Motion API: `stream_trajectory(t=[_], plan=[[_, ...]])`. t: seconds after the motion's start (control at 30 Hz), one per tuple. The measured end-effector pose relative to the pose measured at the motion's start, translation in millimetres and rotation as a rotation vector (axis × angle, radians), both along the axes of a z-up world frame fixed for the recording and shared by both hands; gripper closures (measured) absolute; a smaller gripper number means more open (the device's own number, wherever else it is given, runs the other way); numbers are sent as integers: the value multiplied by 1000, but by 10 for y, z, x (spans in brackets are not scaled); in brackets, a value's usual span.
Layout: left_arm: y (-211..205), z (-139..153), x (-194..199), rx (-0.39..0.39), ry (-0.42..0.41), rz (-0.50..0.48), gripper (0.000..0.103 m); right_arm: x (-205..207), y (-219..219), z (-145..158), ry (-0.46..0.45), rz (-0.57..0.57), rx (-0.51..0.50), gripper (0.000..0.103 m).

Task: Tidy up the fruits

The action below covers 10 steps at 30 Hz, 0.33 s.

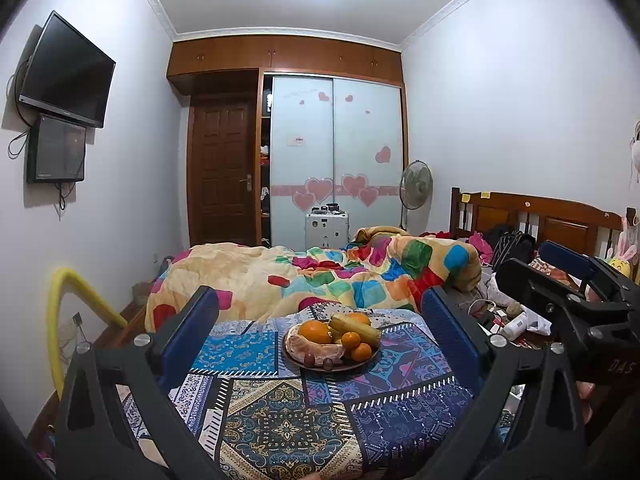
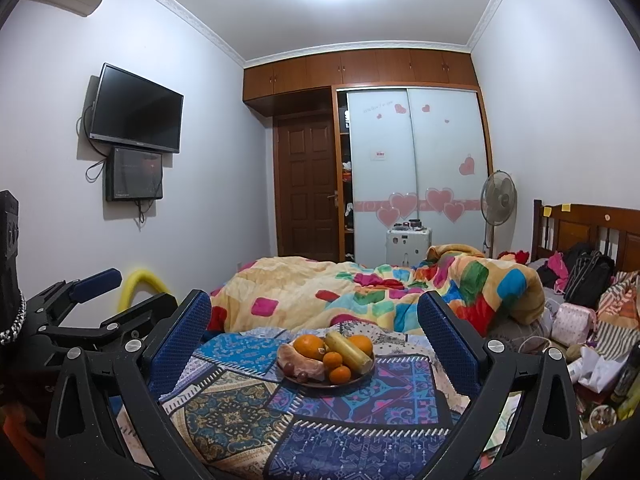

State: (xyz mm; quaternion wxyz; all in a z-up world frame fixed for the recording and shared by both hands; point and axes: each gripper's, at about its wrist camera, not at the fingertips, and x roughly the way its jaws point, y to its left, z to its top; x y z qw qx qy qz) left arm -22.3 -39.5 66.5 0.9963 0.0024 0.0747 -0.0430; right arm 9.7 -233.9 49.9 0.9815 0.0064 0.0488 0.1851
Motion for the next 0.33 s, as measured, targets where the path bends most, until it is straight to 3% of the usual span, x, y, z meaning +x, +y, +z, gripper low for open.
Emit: stream_trajectory(t=[0.33], plan=[[13,14,-17,-19,7,-4,0,21,-3,0,6,-6,-1,0]])
